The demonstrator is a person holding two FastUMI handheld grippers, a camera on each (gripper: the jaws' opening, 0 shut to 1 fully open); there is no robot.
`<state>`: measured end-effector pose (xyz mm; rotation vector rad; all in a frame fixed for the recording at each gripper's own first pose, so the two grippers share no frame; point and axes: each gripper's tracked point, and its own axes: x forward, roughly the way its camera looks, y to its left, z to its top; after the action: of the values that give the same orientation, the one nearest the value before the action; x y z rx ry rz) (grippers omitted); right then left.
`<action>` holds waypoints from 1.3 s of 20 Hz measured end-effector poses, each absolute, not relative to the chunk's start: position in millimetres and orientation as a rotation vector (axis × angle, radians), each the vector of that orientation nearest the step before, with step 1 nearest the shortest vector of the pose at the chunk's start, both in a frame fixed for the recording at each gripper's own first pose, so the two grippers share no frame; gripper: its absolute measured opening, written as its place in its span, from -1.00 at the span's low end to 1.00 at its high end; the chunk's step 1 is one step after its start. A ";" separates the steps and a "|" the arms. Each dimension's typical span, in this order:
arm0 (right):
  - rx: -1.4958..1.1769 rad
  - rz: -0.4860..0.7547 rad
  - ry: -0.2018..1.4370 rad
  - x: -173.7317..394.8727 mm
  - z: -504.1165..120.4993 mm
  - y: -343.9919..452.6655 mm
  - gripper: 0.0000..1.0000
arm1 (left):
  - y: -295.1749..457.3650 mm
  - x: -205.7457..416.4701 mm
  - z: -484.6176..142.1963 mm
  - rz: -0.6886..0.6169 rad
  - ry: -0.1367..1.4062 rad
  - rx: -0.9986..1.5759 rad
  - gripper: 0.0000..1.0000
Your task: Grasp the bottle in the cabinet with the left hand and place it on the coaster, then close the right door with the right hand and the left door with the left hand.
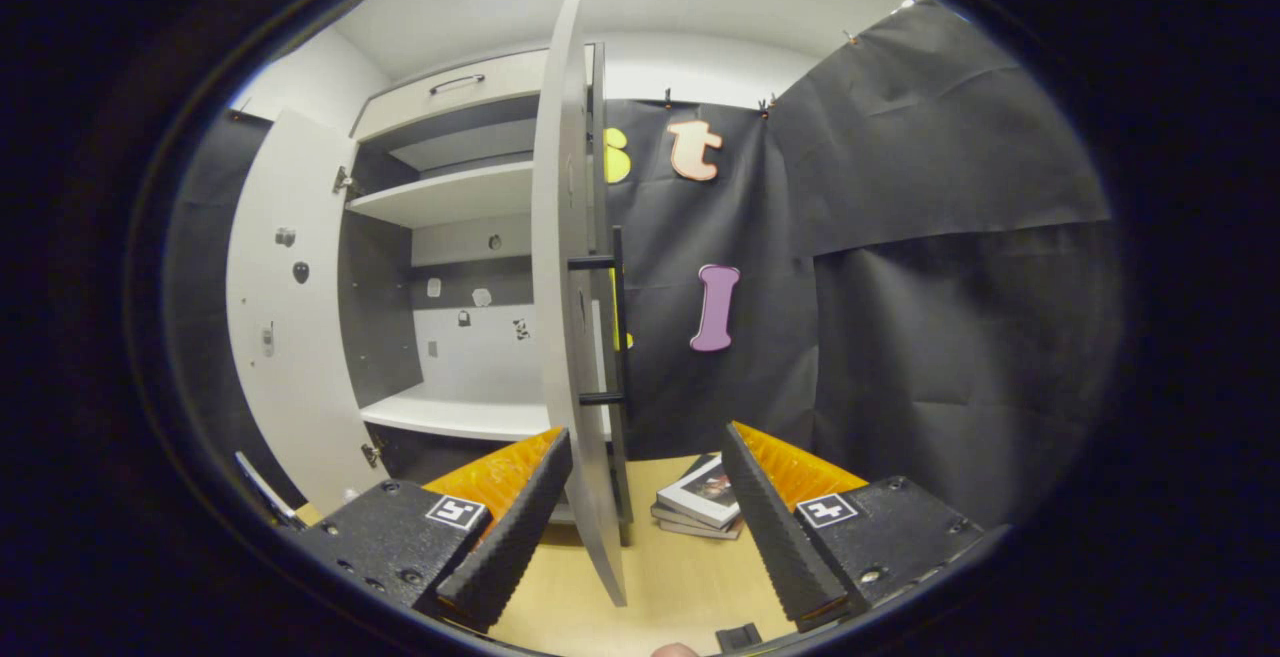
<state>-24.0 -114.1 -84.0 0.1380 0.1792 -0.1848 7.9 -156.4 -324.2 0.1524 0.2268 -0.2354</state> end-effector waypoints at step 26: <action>0.055 -0.205 0.257 -22.6 -104.9 -95.2 0.96 | -140.6 -19.7 -449.8 -0.207 0.436 0.026 0.42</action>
<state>-22.6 -95.2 -104.9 0.0553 0.2570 -0.2051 -19.7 -140.6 -449.8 0.0262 0.4363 -0.2067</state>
